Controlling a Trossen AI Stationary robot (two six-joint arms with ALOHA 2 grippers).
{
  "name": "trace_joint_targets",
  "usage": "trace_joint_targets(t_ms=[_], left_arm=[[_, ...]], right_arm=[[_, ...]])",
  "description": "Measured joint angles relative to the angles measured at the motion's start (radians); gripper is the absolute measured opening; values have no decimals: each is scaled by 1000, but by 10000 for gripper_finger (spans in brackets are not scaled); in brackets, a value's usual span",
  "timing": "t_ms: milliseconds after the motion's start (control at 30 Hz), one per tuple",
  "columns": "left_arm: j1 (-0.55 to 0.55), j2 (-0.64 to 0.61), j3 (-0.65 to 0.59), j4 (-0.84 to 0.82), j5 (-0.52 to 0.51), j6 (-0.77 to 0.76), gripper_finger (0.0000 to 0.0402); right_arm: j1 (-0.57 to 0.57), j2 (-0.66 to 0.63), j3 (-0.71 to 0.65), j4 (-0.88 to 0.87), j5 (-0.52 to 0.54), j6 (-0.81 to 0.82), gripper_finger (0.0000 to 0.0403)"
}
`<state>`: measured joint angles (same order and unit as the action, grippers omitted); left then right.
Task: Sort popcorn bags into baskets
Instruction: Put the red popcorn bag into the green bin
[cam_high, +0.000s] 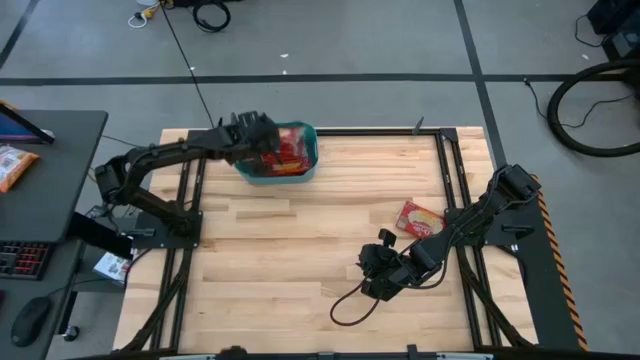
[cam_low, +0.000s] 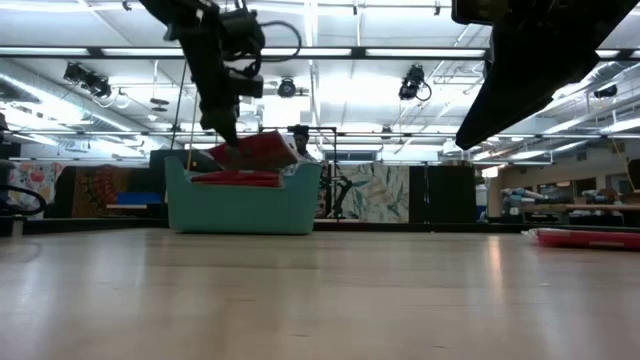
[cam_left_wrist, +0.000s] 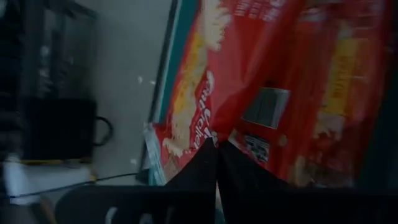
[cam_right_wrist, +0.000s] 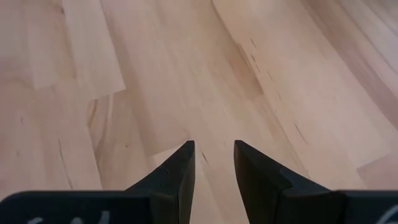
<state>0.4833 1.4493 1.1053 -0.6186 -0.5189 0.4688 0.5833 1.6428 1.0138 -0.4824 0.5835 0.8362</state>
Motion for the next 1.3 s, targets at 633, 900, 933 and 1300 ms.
trace_joint_targets(t_ms=[633,900,933,1300], left_arm=[[10,-20,1,12,278,-36,142],[-166,-51,1,-22,534,-92,143],[-186,-51,1,-37,544,-117,143],[-378,-49,1,-251,672,-245,144]], right_arm=[[-138,-62,0,-346,-78,202,112],[-254,-89,0,-704,-162,315,109],[-268,-89,0,-724,-182,321,109],[-409,-86,-142,-767,-322,281,109]])
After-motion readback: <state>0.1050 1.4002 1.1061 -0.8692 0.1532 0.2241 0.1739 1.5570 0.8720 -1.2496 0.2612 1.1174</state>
